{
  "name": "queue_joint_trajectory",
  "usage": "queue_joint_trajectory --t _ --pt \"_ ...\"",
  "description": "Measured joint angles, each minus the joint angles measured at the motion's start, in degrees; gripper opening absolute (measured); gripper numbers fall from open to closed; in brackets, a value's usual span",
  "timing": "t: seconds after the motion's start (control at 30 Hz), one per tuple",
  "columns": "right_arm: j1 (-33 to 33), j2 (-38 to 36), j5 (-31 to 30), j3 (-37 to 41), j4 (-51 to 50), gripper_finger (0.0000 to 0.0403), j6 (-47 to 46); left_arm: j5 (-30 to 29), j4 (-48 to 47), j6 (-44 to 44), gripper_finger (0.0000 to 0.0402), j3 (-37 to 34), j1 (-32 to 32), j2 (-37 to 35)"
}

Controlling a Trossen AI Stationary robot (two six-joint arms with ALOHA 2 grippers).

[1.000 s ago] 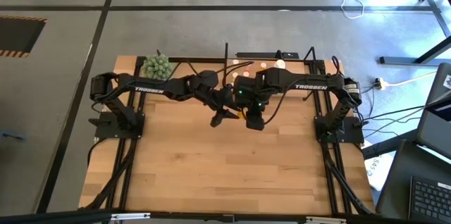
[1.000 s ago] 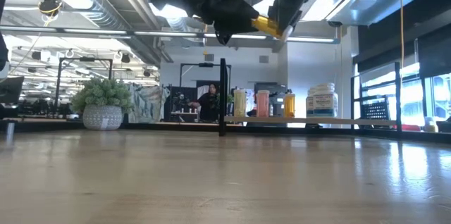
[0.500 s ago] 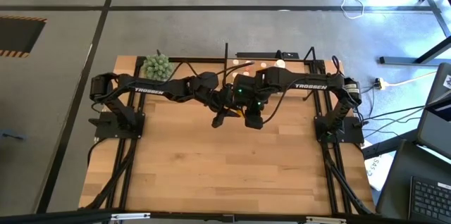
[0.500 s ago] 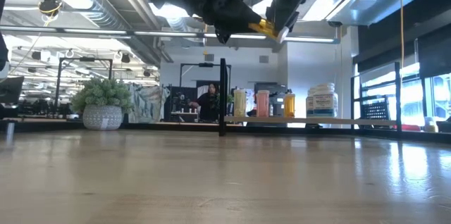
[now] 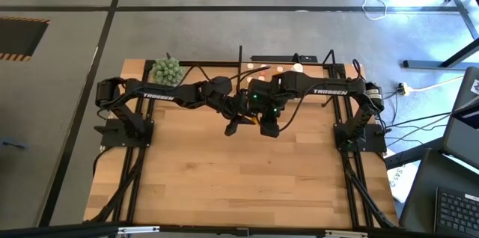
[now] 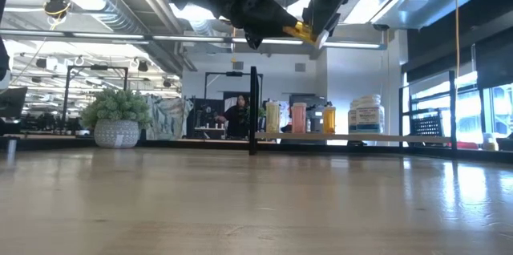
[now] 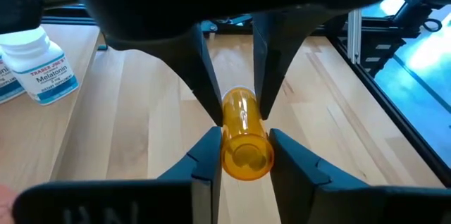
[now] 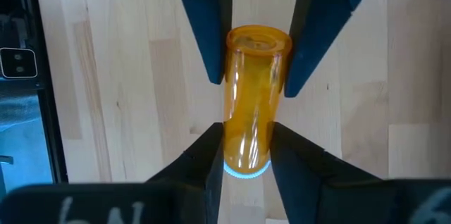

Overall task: Pick and place medicine bottles onto shelf by color
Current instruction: Put the orange pill bottle on the shelf aligned with the other orange pill bottles

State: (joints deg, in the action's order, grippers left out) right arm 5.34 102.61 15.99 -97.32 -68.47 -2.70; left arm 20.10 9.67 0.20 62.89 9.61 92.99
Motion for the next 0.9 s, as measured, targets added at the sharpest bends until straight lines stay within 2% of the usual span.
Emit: queue_joint_trajectory --t 0.13,0.4,0.6,0.83,0.9 --pt "0.0 0.0 0.1 0.0 0.0 0.0121 0.2 0.1 0.0 0.0 0.0075 0.0 0.0 0.0" --pt "0.1 0.0 0.3 0.0 -1.6 0.0173 1.7 0.2 -1.8 0.3 0.0074 0.0 0.0 0.0" --pt "0.5 -0.1 -0.1 0.0 -6.2 0.0174 1.8 0.1 -6.3 0.5 0.0074 0.0 0.0 0.0" --pt "0.0 -4.4 -8.6 0.0 -7.5 0.0173 1.5 0.8 -14.3 0.3 0.0074 0.0 0.5 0.0" --pt "0.0 -6.9 -8.8 0.5 -6.6 0.0172 1.2 0.8 -16.6 0.4 0.0074 0.0 0.5 0.0"
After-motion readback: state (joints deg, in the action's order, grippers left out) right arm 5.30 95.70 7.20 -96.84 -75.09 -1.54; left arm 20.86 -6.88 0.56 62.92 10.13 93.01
